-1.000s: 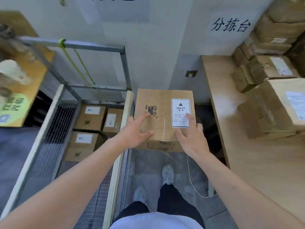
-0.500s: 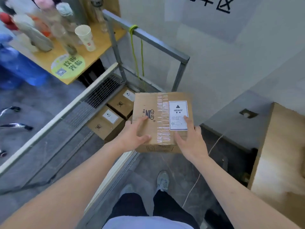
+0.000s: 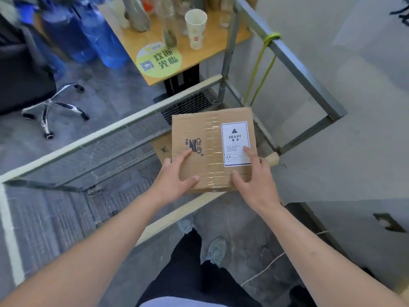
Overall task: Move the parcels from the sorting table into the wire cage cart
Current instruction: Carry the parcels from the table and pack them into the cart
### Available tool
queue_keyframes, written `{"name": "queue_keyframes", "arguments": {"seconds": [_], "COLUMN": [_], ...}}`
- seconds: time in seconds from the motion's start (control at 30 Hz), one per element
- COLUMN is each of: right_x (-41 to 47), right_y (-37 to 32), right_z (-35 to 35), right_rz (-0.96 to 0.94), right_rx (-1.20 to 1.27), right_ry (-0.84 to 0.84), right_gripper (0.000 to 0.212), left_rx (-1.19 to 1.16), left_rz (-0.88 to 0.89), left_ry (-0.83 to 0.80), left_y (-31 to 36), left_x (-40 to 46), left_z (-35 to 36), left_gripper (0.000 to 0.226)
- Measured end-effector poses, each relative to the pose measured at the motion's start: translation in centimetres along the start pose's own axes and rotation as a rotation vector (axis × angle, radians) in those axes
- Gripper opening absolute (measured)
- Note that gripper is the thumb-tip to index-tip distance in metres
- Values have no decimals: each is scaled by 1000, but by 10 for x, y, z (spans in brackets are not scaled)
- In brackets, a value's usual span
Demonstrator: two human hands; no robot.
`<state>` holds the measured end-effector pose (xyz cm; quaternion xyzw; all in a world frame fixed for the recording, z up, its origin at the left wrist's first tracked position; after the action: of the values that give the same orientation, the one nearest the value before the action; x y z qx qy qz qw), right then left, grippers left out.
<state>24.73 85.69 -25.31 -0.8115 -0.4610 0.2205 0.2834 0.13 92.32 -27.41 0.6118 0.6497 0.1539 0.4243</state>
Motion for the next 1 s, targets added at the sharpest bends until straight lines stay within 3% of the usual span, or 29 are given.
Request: {"name": "queue_keyframes", "arguments": {"seconds": [0.37,0.77,1.0], "right_x": [84,124,132], "right_y": [-33,42,94], "right_z": [128,269,328], "right_rz": [-2,50,32], "right_rx": [-58,-164,-195], "right_ry": [-145,-350,-567], "right_gripper": [66,59,57], "left_rx": [-56,-90,-153], "left_rz": [-177,-406,-576], "left_ry": [88,47,74], "left_y": [-94,-230,-288], "left_x": [93,150,159], "left_z": [-27,61,112], "left_gripper": [66,69,66]}}
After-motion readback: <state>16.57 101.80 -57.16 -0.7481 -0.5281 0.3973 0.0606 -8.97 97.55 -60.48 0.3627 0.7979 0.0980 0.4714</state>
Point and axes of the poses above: each hand's wrist, its own x-axis towards the middle knuckle, its own z-axis out of the palm, y = z × x, the point moved 9 cm from there along x, towards the middle knuckle, and after that the axes turned 14 degrees about y, right-handed, at the moved point
